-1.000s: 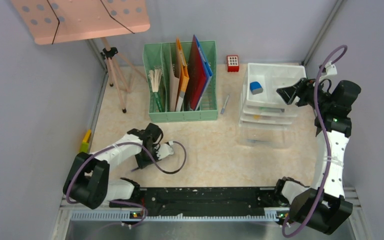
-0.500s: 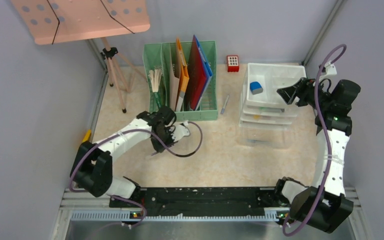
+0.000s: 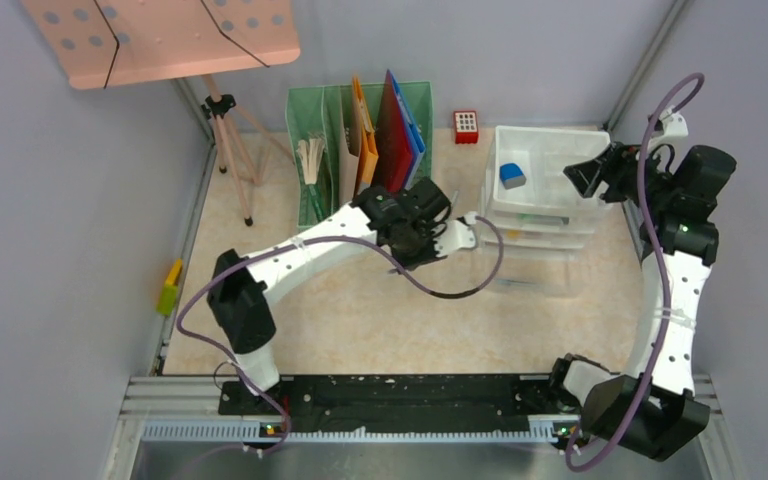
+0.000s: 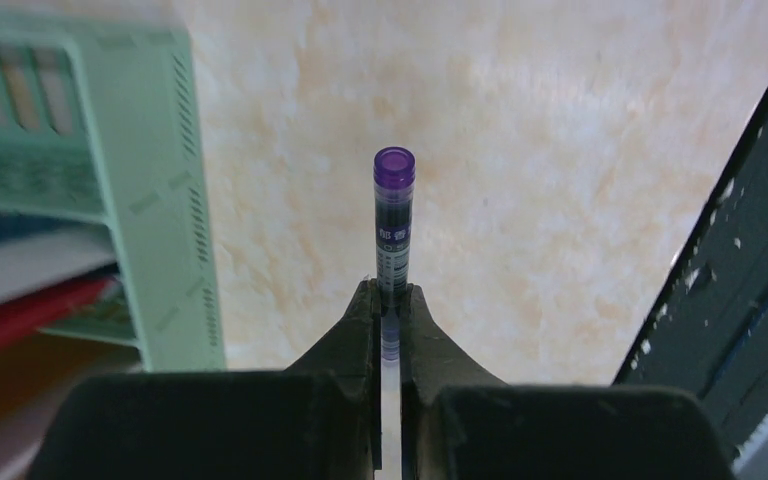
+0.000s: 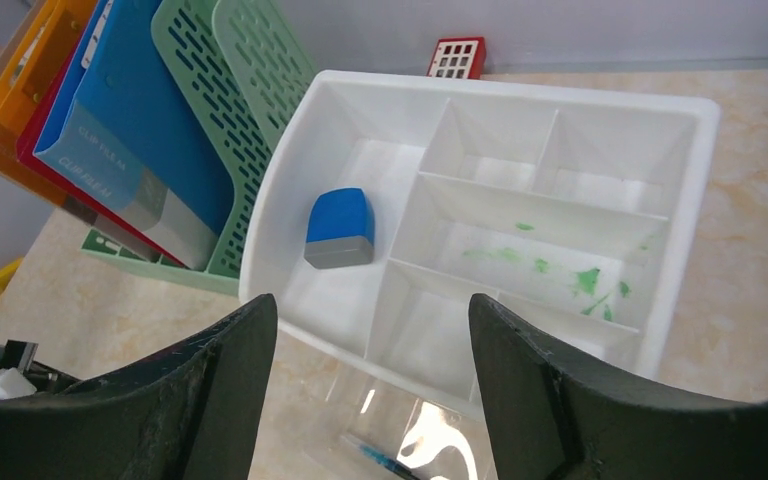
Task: Organize the desk
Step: Pick up the stationery from the center of the board, then place the stationery in the drawer.
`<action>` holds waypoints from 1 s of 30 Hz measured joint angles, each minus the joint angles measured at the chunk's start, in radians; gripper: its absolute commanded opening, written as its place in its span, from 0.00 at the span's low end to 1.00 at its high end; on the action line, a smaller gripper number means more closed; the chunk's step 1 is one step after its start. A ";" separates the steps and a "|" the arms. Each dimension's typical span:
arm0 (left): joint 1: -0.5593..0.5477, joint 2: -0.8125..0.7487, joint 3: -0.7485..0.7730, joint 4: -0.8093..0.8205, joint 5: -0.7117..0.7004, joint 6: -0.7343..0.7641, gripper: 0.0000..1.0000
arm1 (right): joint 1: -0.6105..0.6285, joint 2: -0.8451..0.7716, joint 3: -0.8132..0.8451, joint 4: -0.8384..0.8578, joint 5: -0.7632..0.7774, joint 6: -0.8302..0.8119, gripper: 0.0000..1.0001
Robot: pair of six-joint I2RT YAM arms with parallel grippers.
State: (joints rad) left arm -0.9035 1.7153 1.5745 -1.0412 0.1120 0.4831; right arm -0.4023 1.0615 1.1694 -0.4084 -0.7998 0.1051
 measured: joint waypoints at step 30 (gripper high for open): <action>-0.306 0.653 0.767 0.245 -0.221 0.224 0.00 | -0.229 0.121 0.111 -0.079 -0.120 0.082 0.68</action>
State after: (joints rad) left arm -1.2095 2.3680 2.3413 -0.7967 -0.1093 0.7074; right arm -0.6315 1.1828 1.2800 -0.4877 -0.9195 0.1875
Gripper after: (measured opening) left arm 0.039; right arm 0.678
